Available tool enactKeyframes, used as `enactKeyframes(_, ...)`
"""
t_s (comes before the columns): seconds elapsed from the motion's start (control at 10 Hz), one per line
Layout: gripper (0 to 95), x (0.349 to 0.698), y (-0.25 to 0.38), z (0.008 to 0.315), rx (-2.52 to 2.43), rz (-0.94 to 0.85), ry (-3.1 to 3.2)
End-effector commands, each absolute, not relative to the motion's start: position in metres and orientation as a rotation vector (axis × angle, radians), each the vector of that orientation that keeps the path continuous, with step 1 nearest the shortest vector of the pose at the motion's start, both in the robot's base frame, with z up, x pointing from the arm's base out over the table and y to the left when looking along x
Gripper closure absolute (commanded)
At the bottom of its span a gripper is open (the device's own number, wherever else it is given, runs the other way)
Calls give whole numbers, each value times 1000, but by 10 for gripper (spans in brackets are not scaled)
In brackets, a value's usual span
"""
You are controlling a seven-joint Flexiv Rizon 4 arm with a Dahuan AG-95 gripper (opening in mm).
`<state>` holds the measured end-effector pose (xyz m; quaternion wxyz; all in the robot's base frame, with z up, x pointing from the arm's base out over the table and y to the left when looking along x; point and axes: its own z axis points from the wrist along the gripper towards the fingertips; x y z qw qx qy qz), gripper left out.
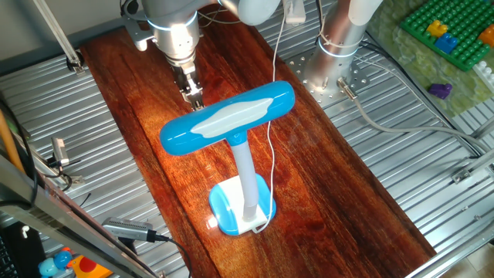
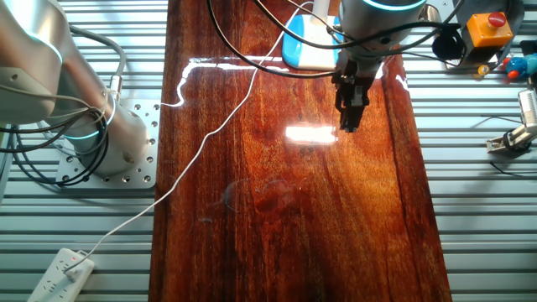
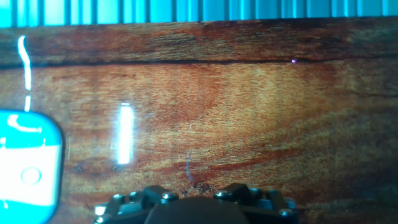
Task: Turn off the desk lamp by pressing the button
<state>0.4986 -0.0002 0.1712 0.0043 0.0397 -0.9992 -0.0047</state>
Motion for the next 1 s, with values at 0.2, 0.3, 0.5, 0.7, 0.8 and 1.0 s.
enactKeyframes(0.2, 950, 499, 0, 171, 312, -40, -3098)
enactKeyframes(0.3, 950, 499, 0, 171, 312, -40, -3098)
enactKeyframes(0.5, 950, 499, 0, 171, 312, -40, -3098)
enactKeyframes(0.7, 950, 499, 0, 171, 307, -37, -3096)
enactKeyframes(0.8, 950, 499, 0, 171, 305, -35, -3095)
enactKeyframes(1.0, 950, 499, 0, 171, 305, -34, -3095)
